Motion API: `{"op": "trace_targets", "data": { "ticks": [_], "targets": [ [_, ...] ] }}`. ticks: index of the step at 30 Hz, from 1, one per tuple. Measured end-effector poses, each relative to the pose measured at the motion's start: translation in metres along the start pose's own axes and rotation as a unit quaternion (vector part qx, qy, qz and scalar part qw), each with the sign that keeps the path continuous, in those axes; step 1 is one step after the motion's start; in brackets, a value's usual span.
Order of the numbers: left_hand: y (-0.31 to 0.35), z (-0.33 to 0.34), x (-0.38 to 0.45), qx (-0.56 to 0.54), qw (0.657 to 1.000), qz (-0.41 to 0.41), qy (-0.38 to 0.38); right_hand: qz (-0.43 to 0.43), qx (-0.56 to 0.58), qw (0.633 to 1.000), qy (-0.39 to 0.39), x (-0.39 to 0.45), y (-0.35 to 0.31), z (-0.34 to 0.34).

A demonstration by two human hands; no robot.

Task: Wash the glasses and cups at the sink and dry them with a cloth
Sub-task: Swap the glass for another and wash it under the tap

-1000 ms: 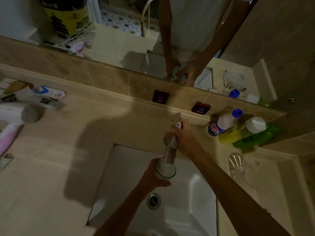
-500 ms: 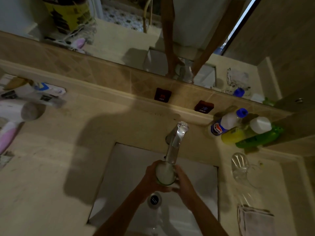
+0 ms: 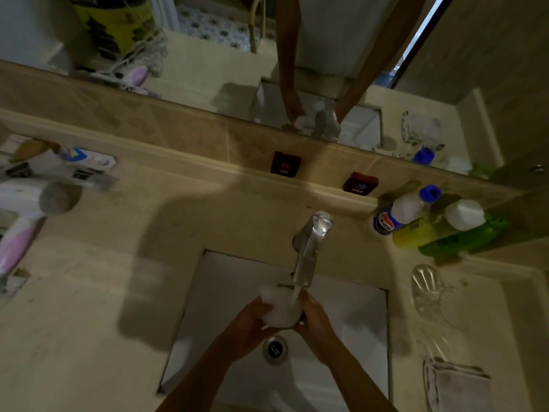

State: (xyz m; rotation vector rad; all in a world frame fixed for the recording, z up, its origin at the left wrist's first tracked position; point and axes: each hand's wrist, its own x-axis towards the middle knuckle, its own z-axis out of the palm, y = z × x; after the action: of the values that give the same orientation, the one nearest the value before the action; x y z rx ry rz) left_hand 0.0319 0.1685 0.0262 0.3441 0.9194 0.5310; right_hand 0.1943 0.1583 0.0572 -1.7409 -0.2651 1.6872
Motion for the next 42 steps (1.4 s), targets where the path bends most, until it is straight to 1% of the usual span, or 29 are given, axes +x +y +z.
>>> {"op": "trace_targets", "data": {
  "ticks": [2, 4, 7, 9, 12, 14, 16, 18, 21, 22, 24, 26, 29, 31, 33, 36, 38, 40, 42],
  "targets": [
    [0.001, 0.003, -0.001, 0.029, 0.999, -0.009, -0.015, 0.028, -0.003, 0.999, 0.020, 0.009, 0.004, -0.003],
    [0.001, 0.006, 0.003, 0.055, 0.998, 0.003, -0.019, 0.040, -0.006, 0.999, 0.033, 0.018, 0.005, -0.002],
    [-0.007, 0.005, 0.007, 0.038, 0.999, 0.022, 0.023, 0.044, 0.013, 0.998, 0.035, 0.013, -0.002, 0.007],
    [-0.018, -0.001, 0.007, 0.030, 0.999, 0.018, 0.037, 0.040, 0.011, 0.999, 0.030, 0.004, -0.002, 0.007],
    [-0.021, -0.007, 0.006, 0.040, 0.999, -0.009, 0.034, 0.022, -0.027, 0.999, -0.011, 0.004, 0.007, -0.009],
    [-0.013, -0.004, 0.008, 0.070, 0.997, -0.016, 0.023, 0.021, -0.028, 0.999, 0.006, 0.008, 0.008, -0.014],
    [-0.008, -0.001, 0.009, 0.076, 0.997, -0.015, 0.020, 0.013, -0.015, 0.999, 0.024, 0.010, 0.008, -0.012],
    [-0.009, -0.005, 0.008, 0.071, 0.997, -0.009, 0.028, -0.017, -0.039, 0.999, 0.007, 0.007, 0.011, -0.009],
    [-0.011, -0.011, 0.003, 0.065, 0.997, -0.006, 0.046, -0.024, -0.046, 0.998, -0.021, 0.003, 0.012, -0.014],
    [-0.009, -0.010, 0.003, 0.073, 0.996, 0.001, 0.042, -0.025, -0.041, 0.999, -0.022, 0.005, 0.011, -0.015],
    [-0.005, -0.003, 0.004, 0.086, 0.995, 0.018, 0.038, -0.030, -0.016, 0.999, 0.001, 0.009, 0.010, -0.012],
    [-0.010, 0.001, 0.008, 0.061, 0.996, 0.032, 0.062, -0.038, -0.001, 0.999, 0.030, 0.011, 0.012, -0.003],
    [-0.026, -0.001, 0.009, 0.014, 0.995, 0.030, 0.093, -0.040, -0.003, 0.999, 0.035, 0.006, 0.015, 0.001],
    [-0.025, 0.002, 0.007, 0.050, 0.995, 0.016, 0.081, -0.026, 0.009, 0.999, 0.040, 0.008, 0.016, -0.007],
    [-0.019, 0.005, 0.009, 0.095, 0.994, 0.016, 0.052, -0.025, 0.022, 0.998, 0.045, 0.012, 0.016, -0.011],
    [-0.015, 0.006, 0.009, 0.106, 0.992, 0.035, 0.054, -0.023, 0.024, 0.998, 0.045, 0.012, 0.017, -0.005],
    [-0.014, 0.000, 0.008, 0.121, 0.991, 0.031, 0.051, -0.012, 0.022, 0.999, 0.027, 0.009, 0.018, -0.006],
    [-0.011, -0.005, 0.009, 0.139, 0.990, 0.009, 0.033, -0.002, 0.023, 1.000, 0.020, 0.008, 0.018, -0.011],
    [-0.009, -0.008, 0.012, 0.152, 0.988, 0.014, 0.008, 0.000, 0.035, 0.999, 0.029, 0.009, 0.018, -0.011]
  ]
}}
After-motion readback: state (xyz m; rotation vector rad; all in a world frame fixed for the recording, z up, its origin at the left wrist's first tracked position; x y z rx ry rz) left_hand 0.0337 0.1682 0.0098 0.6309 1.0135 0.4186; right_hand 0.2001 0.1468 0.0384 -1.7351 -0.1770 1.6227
